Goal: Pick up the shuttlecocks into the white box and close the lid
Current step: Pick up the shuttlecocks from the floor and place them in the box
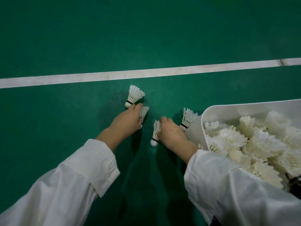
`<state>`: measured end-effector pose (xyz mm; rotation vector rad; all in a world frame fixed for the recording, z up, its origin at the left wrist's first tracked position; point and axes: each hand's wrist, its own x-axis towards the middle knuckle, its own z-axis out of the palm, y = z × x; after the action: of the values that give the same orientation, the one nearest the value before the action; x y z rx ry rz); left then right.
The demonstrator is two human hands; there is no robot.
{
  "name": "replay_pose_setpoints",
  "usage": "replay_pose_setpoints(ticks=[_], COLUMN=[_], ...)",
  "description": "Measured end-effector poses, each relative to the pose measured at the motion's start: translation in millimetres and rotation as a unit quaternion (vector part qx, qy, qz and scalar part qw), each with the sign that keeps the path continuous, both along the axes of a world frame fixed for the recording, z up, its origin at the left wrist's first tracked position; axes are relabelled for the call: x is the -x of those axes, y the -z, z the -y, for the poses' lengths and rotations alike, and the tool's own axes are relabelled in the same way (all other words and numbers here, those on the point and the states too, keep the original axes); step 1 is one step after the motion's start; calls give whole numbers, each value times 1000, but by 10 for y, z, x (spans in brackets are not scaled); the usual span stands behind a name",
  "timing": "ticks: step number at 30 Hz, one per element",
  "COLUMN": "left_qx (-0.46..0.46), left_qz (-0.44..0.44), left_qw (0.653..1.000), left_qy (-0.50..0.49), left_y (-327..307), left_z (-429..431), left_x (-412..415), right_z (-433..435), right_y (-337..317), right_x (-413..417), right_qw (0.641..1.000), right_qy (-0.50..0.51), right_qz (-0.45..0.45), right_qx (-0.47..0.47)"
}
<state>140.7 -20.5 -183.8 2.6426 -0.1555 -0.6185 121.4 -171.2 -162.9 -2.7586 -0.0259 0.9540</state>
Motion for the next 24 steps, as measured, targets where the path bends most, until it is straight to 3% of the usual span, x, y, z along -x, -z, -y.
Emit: replay_pose_setpoints(ticks=[5,8,11,14,16,20,24], left_qx=[0,-38,-94,-89,-85,-51,3], left_qz=[-67,-74,-46,12,66,152,229], left_qw=[998,996,991,992,989,980,967], left_qy=[2,35,80,89,101,119,114], left_y=[36,-55,-313,-769,-1125,-1779,-2123], left_z=[-4,-91,-199,-193,-108,281,873], left_x=[194,334,430,475,481,499,558], right_z=[-4,-5,79,376,673,1410,2122], right_y=[-66,-279,-660,-1178,-1520,-2039,-2022], right_x=[67,101,122,152,195,313,508], right_qw=[1000,993,965,922,905,916,922], right_qy=[-26,-94,-222,-346,-377,-303,-125], right_qz=[11,54,123,144,149,211,320], right_qx=[-5,-42,-72,-99,-127,-156,-178])
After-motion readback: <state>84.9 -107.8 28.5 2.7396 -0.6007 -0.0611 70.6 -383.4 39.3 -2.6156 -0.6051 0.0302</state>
